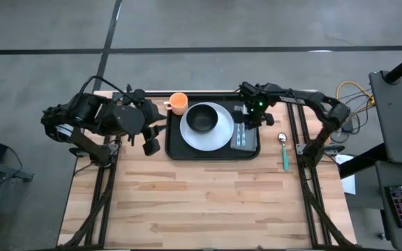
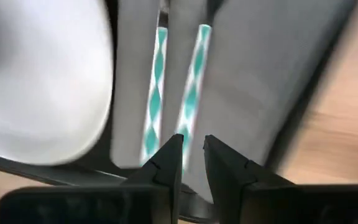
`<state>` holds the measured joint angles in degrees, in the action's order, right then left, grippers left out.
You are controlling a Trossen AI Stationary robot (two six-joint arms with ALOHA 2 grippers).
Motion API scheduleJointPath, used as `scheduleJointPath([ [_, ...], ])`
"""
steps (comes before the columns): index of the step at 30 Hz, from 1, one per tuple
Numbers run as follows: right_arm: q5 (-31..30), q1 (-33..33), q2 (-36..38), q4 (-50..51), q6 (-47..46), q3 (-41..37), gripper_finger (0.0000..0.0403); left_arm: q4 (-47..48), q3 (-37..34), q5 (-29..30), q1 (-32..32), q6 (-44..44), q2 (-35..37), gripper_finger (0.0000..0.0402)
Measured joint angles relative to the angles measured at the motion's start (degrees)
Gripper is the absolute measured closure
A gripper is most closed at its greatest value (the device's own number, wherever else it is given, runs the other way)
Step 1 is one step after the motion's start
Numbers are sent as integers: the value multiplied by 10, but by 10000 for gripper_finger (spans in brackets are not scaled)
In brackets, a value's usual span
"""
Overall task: Set up tray
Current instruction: Put the blue spoon on top of the gray napkin on the black tray
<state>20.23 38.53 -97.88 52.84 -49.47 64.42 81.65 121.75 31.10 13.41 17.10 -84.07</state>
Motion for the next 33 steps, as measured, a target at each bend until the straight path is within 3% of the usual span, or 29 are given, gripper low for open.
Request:
scheduleJointPath([
  [3,-134,-59,80,54,-20,-2,345,0,0,43,-10,5,0,301],
  [5,-234,-107,136,100,-83,-11,344,1,0,47,-16,-3,0,301],
  [7,-279,-140,190,97,-133,-36,340,9,0,48,-19,-6,0,301],
  [15,-227,-203,341,83,-296,-200,298,14,0,45,-19,-43,0,301],
  [22,-217,-271,432,84,-426,-277,277,14,0,58,-19,-66,1,301],
  [28,-222,-302,446,77,-470,-297,271,15,-24,67,-19,-146,1,301],
  [33,-222,-302,416,78,-479,-296,277,20,-40,50,-19,-135,0,301],
])
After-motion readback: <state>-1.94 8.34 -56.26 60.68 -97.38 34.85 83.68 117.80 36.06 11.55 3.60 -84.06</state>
